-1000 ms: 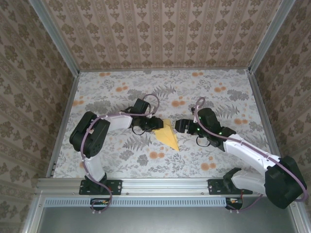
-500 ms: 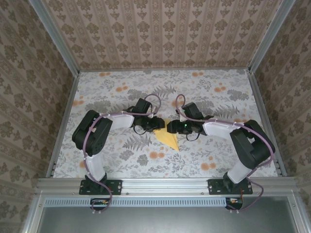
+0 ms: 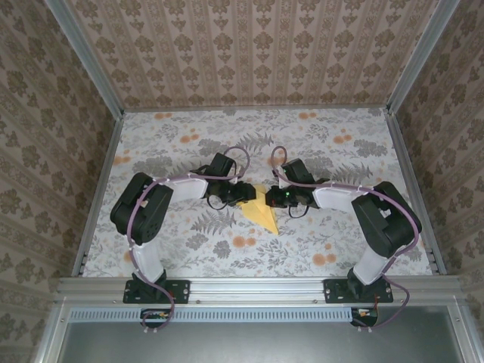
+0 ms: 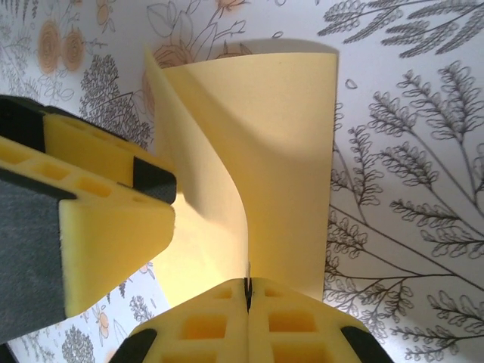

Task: Fold a paper plane with a square sheet of paper (fold left side to right side)
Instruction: Turn over the paper at the center of the table.

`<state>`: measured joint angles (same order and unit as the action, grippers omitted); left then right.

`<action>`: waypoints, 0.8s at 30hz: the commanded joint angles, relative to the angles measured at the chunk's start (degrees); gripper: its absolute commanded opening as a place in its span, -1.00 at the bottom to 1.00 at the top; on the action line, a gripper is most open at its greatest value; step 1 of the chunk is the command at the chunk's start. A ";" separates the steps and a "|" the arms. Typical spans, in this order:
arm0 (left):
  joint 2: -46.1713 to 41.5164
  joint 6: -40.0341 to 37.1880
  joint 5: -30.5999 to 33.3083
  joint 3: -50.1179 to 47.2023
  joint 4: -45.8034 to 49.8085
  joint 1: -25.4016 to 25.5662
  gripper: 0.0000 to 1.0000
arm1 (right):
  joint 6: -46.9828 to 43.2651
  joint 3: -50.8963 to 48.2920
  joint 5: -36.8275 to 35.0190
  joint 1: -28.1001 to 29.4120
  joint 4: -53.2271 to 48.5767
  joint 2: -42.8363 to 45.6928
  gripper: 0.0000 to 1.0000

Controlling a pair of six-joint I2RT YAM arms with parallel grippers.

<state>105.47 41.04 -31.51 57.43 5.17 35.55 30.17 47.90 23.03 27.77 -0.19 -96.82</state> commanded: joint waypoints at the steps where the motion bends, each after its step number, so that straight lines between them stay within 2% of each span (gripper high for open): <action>1: -1.00 0.60 0.06 0.71 1.37 -0.04 -0.10 | -0.38 0.44 -1.19 -0.58 -0.86 0.40 -0.97; 11: 2.52 2.12 -2.62 2.42 -3.44 0.05 -0.09 | -0.23 0.20 -0.30 -0.70 -0.69 0.05 -0.93; 15: 4.10 2.01 -3.03 3.98 -3.92 0.05 -0.22 | -0.19 -0.06 -0.25 -0.70 -0.69 0.17 -0.90; 20: 4.01 1.90 -3.21 4.44 -4.99 0.05 -0.48 | -0.14 -0.73 -0.70 -1.13 -1.04 1.71 -0.62; 24: 2.96 1.08 -3.46 4.81 -5.76 0.05 -0.65 | -0.81 -2.20 -1.80 -2.35 -2.27 5.30 -0.24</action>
<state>109.14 42.89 -33.71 60.51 0.75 35.55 30.15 46.87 22.48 26.39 -0.58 -95.31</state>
